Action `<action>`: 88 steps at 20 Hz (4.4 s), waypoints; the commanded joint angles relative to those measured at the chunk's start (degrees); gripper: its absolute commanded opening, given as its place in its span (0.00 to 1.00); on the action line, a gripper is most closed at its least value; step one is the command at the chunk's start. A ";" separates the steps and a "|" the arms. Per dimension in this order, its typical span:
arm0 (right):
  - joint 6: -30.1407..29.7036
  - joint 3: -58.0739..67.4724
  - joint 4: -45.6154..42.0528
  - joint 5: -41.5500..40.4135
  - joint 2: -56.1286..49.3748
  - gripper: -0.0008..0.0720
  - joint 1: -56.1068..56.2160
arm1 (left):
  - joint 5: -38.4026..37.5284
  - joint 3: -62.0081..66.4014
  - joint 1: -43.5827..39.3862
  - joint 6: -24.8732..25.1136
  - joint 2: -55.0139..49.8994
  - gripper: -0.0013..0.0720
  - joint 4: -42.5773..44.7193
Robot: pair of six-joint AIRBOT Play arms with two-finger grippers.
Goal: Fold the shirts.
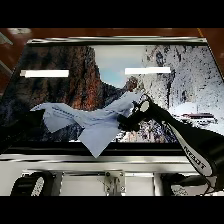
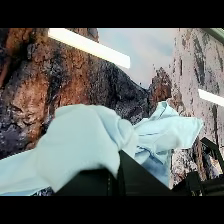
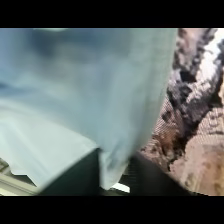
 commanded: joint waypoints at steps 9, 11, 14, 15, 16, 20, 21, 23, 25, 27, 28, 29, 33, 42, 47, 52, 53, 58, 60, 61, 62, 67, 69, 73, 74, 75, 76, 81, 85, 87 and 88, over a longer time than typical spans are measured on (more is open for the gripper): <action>-26.32 17.05 6.82 16.63 19.98 0.08 -11.52 | -0.81 8.87 0.04 6.91 0.11 0.07 0.04; -27.08 25.49 5.97 15.23 28.11 0.08 -16.94 | -2.05 15.39 0.04 7.08 0.11 0.07 0.07; -26.67 36.68 1.81 8.22 38.56 0.08 -23.69 | -3.32 26.29 0.04 7.06 0.11 0.07 0.04; -26.56 39.54 -0.13 6.58 41.33 0.08 -25.31 | -3.96 29.38 0.04 7.04 0.11 0.07 0.04; -26.47 41.64 -1.99 6.25 43.43 0.08 -26.51 | -5.09 32.11 0.04 7.04 0.11 0.07 0.07; -23.41 46.71 -12.41 7.02 49.81 0.08 -29.46 | -17.09 38.34 0.04 5.18 0.13 0.07 3.19; -22.77 46.80 -14.34 6.95 51.04 0.08 -29.42 | -20.92 38.56 0.04 3.89 0.13 0.07 4.96; -22.10 46.80 -16.17 7.17 52.98 0.08 -29.42 | -26.84 38.56 0.04 1.05 0.24 0.07 7.96; -21.92 46.80 -16.50 7.61 54.05 0.08 -29.40 | -29.70 38.51 0.07 -0.79 0.50 0.07 9.86; -20.59 46.77 -16.57 9.53 53.83 0.08 -29.42 | -32.15 37.22 0.07 -6.01 0.46 0.07 11.82; -19.91 46.77 -16.59 11.39 53.11 0.08 -29.42 | -33.57 35.56 0.04 -7.04 0.46 0.07 11.91; -18.62 46.77 -16.76 13.70 51.95 0.08 -29.42 | -34.29 33.35 0.07 -7.34 0.46 0.07 11.93; -14.60 46.75 -19.26 27.04 41.70 0.08 -29.40 | -34.14 19.82 0.07 -10.84 -0.33 0.07 12.74; -9.14 46.77 -12.85 5.14 5.95 0.08 -29.35 | -2.89 8.48 0.04 -10.62 -25.35 0.07 13.35; -3.37 46.77 -11.34 1.01 -7.06 0.08 -29.33 | 4.94 8.59 0.04 -7.02 -43.60 0.07 5.16; -1.99 46.77 -9.66 9.01 -14.34 0.67 -28.13 | 3.89 8.76 -0.48 -0.13 -50.01 0.22 0.26; -2.89 46.82 -7.65 8.46 -14.19 0.93 -28.13 | 1.33 9.75 0.83 1.22 -49.81 0.54 0.72; -12.22 47.01 -9.16 14.91 -6.03 0.94 -35.06 | -34.18 19.41 17.92 13.07 -48.65 0.84 7.41; -13.49 47.01 -18.88 24.92 -3.32 0.94 -38.93 | -42.91 14.95 24.30 15.28 -46.36 0.92 7.43; -15.82 47.01 -22.73 30.88 -2.75 0.94 -41.00 | -42.36 10.32 27.28 16.11 -44.30 0.92 7.41; -17.29 47.01 -24.46 36.28 -2.78 0.94 -42.99 | -40.24 5.60 29.59 16.06 -42.53 0.98 7.17; -17.57 46.77 -22.32 45.99 -2.84 0.94 -47.54 | -24.46 -9.57 31.52 17.73 -41.48 0.97 0.04; -17.00 46.77 -20.63 44.98 -2.84 0.94 -46.64 | -19.65 -11.52 30.01 17.79 -42.58 0.97 -3.96; -17.03 46.77 -20.41 41.94 -2.86 0.94 -43.47 | -15.13 -11.67 23.76 17.77 -46.51 0.97 -6.23; -17.05 46.77 -20.46 41.27 -2.86 0.94 -42.77 | -14.10 -11.67 22.08 17.77 -47.54 0.97 -7.17; -17.03 46.77 -20.55 40.65 -2.86 0.94 -42.16 | -13.27 -11.67 20.48 17.77 -48.35 0.97 -8.04; -17.05 46.77 -20.63 40.13 -2.86 0.94 -41.55 | -11.85 -11.67 18.71 17.70 -49.11 0.97 -9.18; -16.76 46.75 -21.18 40.04 -2.91 0.94 -40.61 | -2.75 -11.63 12.17 17.09 -50.01 0.54 -19.37; -17.70 39.98 -21.81 42.10 -2.91 0.94 -40.61 | -3.96 -11.50 11.08 17.25 -49.90 0.07 -20.52; -19.76 32.28 -19.82 40.09 -2.91 0.94 -40.92 | -5.95 -11.21 11.10 18.38 -49.40 0.07 -20.55; -20.13 28.30 -18.49 36.92 -2.91 0.94 -41.27 | -7.34 -11.02 11.10 19.58 -48.74 0.07 -20.52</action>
